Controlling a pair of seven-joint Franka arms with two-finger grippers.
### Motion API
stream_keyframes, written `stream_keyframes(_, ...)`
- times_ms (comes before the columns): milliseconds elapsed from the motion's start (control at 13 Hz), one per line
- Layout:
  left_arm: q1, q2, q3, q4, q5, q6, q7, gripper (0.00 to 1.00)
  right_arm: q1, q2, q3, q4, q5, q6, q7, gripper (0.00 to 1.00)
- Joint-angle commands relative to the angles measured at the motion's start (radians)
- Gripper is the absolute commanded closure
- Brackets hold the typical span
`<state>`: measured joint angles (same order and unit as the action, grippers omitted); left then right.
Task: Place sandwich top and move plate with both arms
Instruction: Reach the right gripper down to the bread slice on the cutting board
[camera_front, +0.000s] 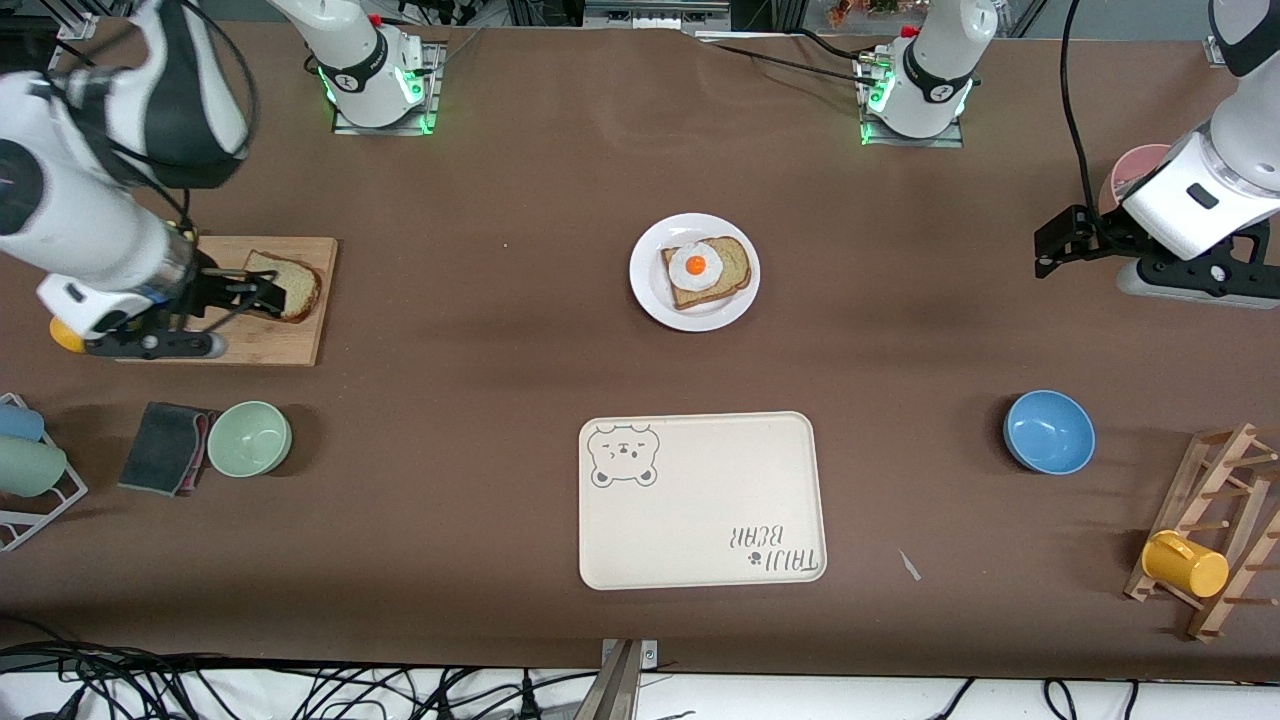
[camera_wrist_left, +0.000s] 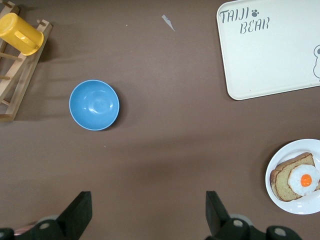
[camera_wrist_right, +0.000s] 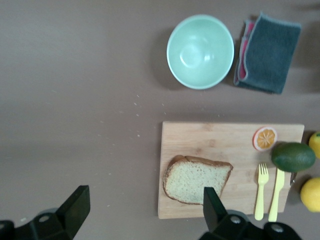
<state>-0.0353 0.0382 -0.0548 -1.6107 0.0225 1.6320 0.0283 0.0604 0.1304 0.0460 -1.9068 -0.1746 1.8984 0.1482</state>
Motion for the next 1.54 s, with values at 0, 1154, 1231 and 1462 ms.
stream_keyframes(0,0.005,0.014,0.0,0.034,-0.01,-0.023,0.015,0.0,0.019,-0.038,0.04,-0.145,-0.129,0.07,0.124,0.01)
stream_keyframes(1154,0.005,0.014,0.0,0.034,-0.01,-0.023,0.013,0.0,0.029,0.147,-0.018,-0.333,-0.408,0.273,0.516,0.27)
stream_keyframes(1231,0.005,0.014,0.0,0.034,-0.012,-0.023,0.013,0.0,0.029,0.146,-0.02,-0.356,-0.408,0.301,0.516,0.3)
stream_keyframes(1462,0.005,0.014,-0.002,0.034,-0.01,-0.023,0.013,0.0,0.029,0.158,-0.023,-0.359,-0.408,0.314,0.516,0.34)
